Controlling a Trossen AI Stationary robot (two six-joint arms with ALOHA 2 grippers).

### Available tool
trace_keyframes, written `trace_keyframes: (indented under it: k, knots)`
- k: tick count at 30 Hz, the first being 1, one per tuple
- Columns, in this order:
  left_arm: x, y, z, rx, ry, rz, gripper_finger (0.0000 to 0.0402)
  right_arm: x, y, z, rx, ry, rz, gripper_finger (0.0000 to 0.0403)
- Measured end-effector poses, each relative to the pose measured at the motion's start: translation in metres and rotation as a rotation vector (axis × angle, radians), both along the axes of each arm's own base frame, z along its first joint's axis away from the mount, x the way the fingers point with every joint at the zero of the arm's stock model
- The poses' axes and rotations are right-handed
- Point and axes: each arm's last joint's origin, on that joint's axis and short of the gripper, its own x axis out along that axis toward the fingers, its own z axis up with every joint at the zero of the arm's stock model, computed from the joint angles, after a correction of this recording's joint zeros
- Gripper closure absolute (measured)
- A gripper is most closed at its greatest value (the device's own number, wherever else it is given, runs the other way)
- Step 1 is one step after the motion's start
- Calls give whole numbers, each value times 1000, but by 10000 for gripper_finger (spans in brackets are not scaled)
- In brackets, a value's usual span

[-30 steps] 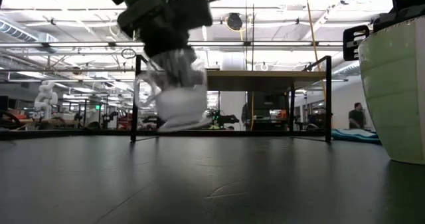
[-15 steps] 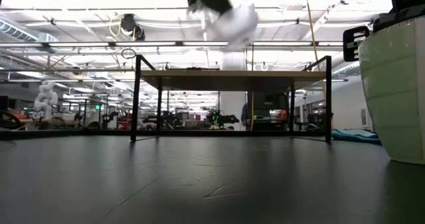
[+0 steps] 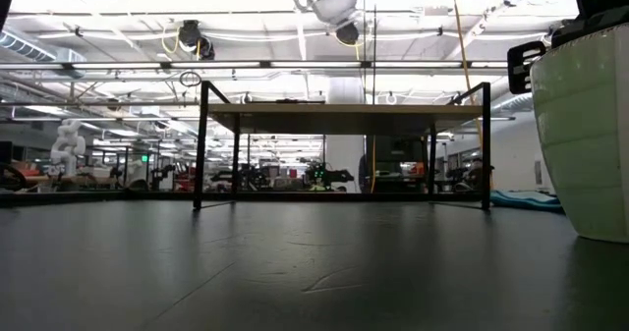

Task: Stack small to large cups/mugs on shelf
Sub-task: Put the transparent mug on the shelf

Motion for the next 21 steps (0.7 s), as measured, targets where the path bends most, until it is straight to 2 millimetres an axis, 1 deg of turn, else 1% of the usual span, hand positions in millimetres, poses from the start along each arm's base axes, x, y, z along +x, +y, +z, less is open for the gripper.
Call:
trace_keyframes:
  k: [2, 5, 16, 21]
  knots:
    - [-5, 6, 6, -18, 8, 33, 401, 0, 0, 0, -1, 0, 0, 403]
    - [-10, 10, 9, -24, 35, 48, 401, 0, 0, 0, -9, -4, 1, 403]
    - [-25, 38, -1, -152, 136, 159, 401, 0, 0, 1, 1, -8, 0, 403]
    - [-35, 57, -4, -216, 169, 267, 401, 0, 0, 3, 10, -26, 0, 403]
